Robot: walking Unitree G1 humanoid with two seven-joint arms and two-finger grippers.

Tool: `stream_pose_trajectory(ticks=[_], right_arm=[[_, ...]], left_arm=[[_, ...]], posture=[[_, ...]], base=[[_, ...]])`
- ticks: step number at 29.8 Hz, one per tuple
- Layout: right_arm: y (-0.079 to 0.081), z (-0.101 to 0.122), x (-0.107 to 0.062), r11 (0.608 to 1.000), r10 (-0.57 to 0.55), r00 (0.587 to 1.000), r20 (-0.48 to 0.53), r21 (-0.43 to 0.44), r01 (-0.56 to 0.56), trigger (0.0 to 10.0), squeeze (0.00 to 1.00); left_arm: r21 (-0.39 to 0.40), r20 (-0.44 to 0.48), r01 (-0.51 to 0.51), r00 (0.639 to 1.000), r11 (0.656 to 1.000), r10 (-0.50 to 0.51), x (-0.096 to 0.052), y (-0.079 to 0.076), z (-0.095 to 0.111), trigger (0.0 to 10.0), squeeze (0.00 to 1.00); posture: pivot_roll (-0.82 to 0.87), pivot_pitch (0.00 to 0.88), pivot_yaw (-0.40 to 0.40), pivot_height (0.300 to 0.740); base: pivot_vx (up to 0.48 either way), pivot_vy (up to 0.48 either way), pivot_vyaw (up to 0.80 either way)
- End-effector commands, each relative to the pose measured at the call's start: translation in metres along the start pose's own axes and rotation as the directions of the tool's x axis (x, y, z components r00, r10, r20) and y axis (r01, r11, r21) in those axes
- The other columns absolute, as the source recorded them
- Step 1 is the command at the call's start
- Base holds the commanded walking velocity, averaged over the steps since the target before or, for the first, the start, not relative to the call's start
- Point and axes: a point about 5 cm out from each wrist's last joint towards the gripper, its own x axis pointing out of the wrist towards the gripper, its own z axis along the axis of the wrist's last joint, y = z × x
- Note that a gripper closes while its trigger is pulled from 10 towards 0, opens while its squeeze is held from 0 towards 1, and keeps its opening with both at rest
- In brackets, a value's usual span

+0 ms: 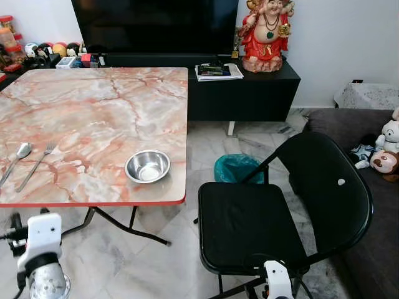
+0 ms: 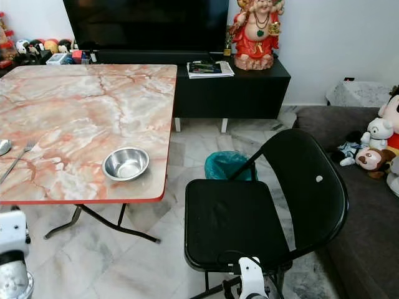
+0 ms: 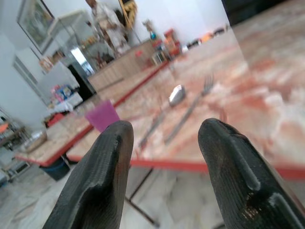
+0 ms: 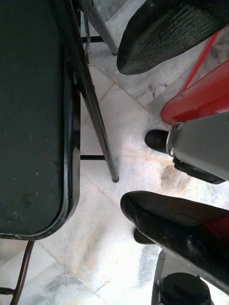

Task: Setting the table

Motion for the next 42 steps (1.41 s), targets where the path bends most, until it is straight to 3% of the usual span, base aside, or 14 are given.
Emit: stream_pose_trajectory(ticks=[1, 6, 8, 9, 10, 14, 16, 17, 19, 26, 27, 32, 37, 42], right_arm=[[0.0, 0.004, 0.001, 1.0, 0.002, 1.0, 0.012, -0.006, -0.002, 10.0, 0.0], [0.0, 0.005, 0.001, 1.0, 0.0, 1.0, 0.011, -0.005, 0.0, 10.0, 0.0], [0.0, 0.005, 0.001, 1.0, 0.001, 1.0, 0.012, -0.007, -0.001, 10.0, 0.0], [0.0, 0.005, 0.001, 1.0, 0.001, 1.0, 0.012, -0.007, -0.001, 10.0, 0.0], [0.001, 0.005, 0.001, 1.0, 0.002, 1.0, 0.013, -0.007, -0.002, 10.0, 0.0], [0.001, 0.006, 0.001, 1.0, -0.003, 1.0, 0.019, 0.002, 0.003, 10.0, 0.0], [0.001, 0.006, 0.001, 1.0, -0.004, 1.0, 0.02, 0.004, 0.004, 10.0, 0.0], [0.001, 0.006, 0.001, 1.0, -0.004, 1.0, 0.02, 0.005, 0.004, 10.0, 0.0], [0.002, 0.006, 0.001, 1.0, -0.004, 1.0, 0.018, 0.005, 0.004, 10.0, 0.0], [0.002, 0.006, 0.001, 1.0, -0.005, 1.0, 0.017, 0.01, 0.005, 10.0, 0.0], [0.002, 0.006, 0.001, 1.0, -0.004, 1.0, 0.016, 0.008, 0.003, 10.0, 0.0], [0.003, 0.006, 0.001, 1.0, -0.002, 1.0, 0.017, 0.008, 0.001, 10.0, 0.0], [0.003, 0.007, 0.002, 1.0, -0.002, 1.0, 0.018, 0.009, 0.002, 10.0, 0.0], [0.003, 0.007, 0.002, 1.0, 0.0, 1.0, 0.019, 0.011, 0.0, 10.0, 0.0]], left_arm=[[-0.029, 0.051, 0.016, 0.999, 0.999, -0.015, 0.017, -0.002, 0.022, 10.0, 0.0], [-0.105, 0.069, 0.116, 0.992, 0.988, -0.109, 0.029, -0.017, 0.044, 10.0, 0.0], [-0.35, 0.026, 0.223, 0.973, 0.91, -0.228, 0.048, -0.044, 0.067, 10.0, 0.0], [-0.35, 0.026, 0.223, 0.973, 0.91, -0.228, 0.048, -0.044, 0.067, 10.0, 0.0], [-0.49, 0.043, 0.309, 0.942, 0.815, -0.332, 0.06, -0.067, 0.088, 10.0, 0.0], [-0.572, 0.012, 0.337, 0.915, 0.748, -0.403, 0.078, -0.094, 0.109, 10.0, 0.0], [-0.599, -0.005, 0.325, 0.913, 0.732, -0.409, 0.081, -0.097, 0.112, 10.0, 0.0], [-0.64, -0.025, 0.32, 0.9, 0.699, -0.434, 0.083, -0.102, 0.115, 10.0, 1.0], [-0.685, -0.069, 0.319, 0.867, 0.655, -0.494, 0.084, -0.112, 0.118, 10.0, 1.0], [-0.695, -0.196, 0.318, 0.779, 0.645, -0.595, 0.087, -0.125, 0.115, 10.0, 0.96], [-0.699, -0.223, 0.305, 0.766, 0.647, -0.603, 0.087, -0.127, 0.112, 10.0, 0.0], [-0.709, -0.257, 0.286, 0.746, 0.645, -0.614, 0.089, -0.128, 0.111, 10.0, 0.0], [-0.755, -0.26, 0.283, 0.699, 0.592, -0.666, 0.088, -0.133, 0.111, 10.0, 0.0], [-0.761, -0.3, 0.249, 0.683, 0.599, -0.666, 0.085, -0.137, 0.102, 10.0, 0.0]], posture=[[0.06, 0.0, -0.014, 0.74], [0.06, 0.0, -0.016, 0.74], [0.06, 0.0, -0.017, 0.74], [0.06, 0.0, -0.017, 0.74], [0.06, 0.0, -0.015, 0.74], [0.04, 0.0, -0.007, 0.74], [0.04, 0.0, -0.007, 0.74], [0.04, 0.0, -0.008, 0.74], [0.04, 0.0, -0.007, 0.74], [0.04, 0.0, -0.004, 0.74], [0.04, 0.0, -0.004, 0.74], [0.04, 0.0, -0.004, 0.74], [0.04, 0.0, -0.006, 0.74], [0.04, 0.0, -0.003, 0.74]], base=[[0.0, 0.0, 0.0], [0.0, 0.0, 0.0], [0.0, 0.0, 0.0], [0.0, 0.0, 0.0], [0.0, 0.0, 0.0], [0.0, 0.0, 0.0], [0.0, 0.0, 0.0], [0.0, 0.0, 0.0], [0.0, 0.0, 0.0], [0.0, 0.0, 0.0], [0.0, 0.0, 0.0], [0.0, 0.0, 0.0], [0.0, 0.0, 0.0], [0.0, 0.0, 0.0]])
